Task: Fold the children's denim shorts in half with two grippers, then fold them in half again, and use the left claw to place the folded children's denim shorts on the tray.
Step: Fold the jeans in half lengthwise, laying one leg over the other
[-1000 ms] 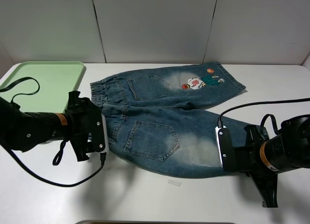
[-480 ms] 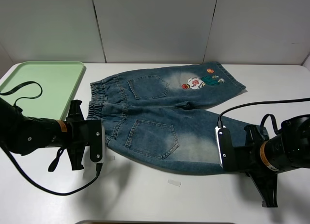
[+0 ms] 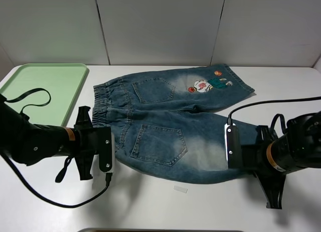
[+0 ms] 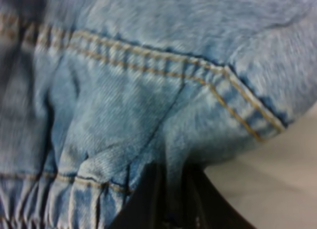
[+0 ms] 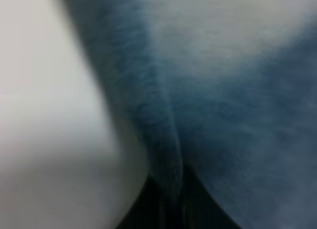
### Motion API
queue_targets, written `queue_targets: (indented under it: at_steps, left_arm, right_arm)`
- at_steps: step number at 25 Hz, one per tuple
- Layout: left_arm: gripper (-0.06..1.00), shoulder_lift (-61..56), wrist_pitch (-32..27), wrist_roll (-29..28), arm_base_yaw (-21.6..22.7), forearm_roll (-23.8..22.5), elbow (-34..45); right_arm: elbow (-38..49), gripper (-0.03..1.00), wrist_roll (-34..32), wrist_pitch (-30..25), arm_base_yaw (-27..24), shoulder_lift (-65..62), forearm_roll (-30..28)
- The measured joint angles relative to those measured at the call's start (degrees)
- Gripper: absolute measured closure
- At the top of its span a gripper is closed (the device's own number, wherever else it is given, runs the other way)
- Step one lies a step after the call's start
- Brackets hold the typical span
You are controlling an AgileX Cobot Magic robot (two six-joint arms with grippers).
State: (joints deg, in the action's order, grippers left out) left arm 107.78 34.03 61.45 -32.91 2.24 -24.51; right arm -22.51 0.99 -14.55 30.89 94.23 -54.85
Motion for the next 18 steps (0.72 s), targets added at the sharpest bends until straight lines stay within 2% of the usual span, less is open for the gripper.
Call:
queue_targets:
  at_steps: [5, 9, 13, 18]
  left_arm:
    - [0.88, -0.6, -0.4, -0.6, -3.3, 7.8, 0.0]
    - [0.88, -5.6, -2.2, -1.0, -4.9, 12.9, 0.5]
    - [0.88, -13.6, -2.8, -1.7, -5.0, 16.6, 0.6]
    - [0.88, -19.9, -4.1, -0.4, -5.0, 17.9, 0.6]
  right_arm:
    - [-3.9, 0.99, -3.2, -6.6, 0.0, 0.0, -0.6]
    - [-6.8, 0.99, -5.2, -9.8, 0.0, 0.1, -1.0]
    - [-11.1, 0.99, -10.4, -11.4, 0.0, -2.7, -1.4]
    - [-15.6, 0.99, -12.8, -12.3, 0.0, -9.6, -3.6]
